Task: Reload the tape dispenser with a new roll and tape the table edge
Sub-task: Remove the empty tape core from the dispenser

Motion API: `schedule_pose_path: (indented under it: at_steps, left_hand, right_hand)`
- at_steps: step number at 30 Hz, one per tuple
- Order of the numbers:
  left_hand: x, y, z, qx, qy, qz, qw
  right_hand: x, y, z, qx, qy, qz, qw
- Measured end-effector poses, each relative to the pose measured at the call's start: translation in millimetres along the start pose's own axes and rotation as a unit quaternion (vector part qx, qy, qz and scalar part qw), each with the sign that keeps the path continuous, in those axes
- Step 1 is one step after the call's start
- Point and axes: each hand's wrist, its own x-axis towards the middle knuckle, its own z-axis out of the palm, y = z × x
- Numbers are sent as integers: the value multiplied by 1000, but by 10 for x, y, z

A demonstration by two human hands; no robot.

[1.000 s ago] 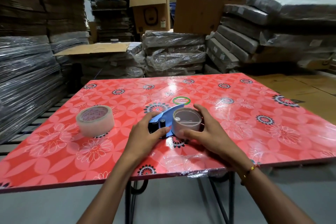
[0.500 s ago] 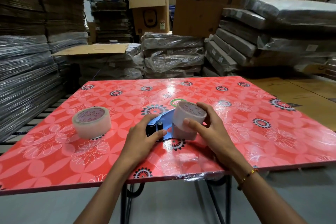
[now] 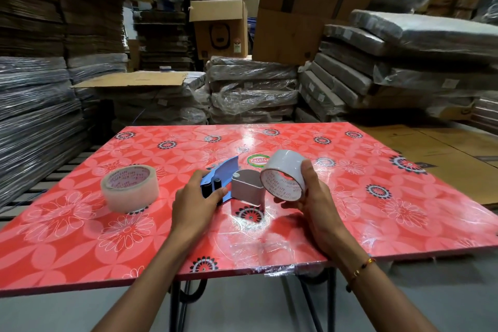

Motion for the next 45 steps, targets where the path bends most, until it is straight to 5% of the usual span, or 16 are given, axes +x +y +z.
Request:
schedule_pose_path:
  at_steps: [7,11,14,20,25,32,38,45]
  left_hand:
    - [239,-66,94,69,37,-18,997]
    - [-6,64,83,65,133,154,977]
    - [-261,243,93,-71,17,198,978]
    - [-356,334,170,-201,-212,97,951]
    - [-332,283,129,-221,-250,74,940]
    - [-331,259,133,-190,-195,106,956]
    - [-321,215,166,-125,-87,142,978]
    - [-347,214,177,-79,-60,192,976]
  right_hand:
    - [-5,-24,0,19,-18,25,999]
    - [-32,-17,11,10,-39,31,999]
    - [-30,32,27,-9,-79,20,997]
    - [-73,14,19,-84,-103,-41,990]
    - [-76,19,-18,-136,-160,-88,974]
    - [-99,14,6,-209,-205,-126,948]
    - [-105,33,17,-185,-191,-98,959]
    - [-77,59,17,-193,-184,-131,955]
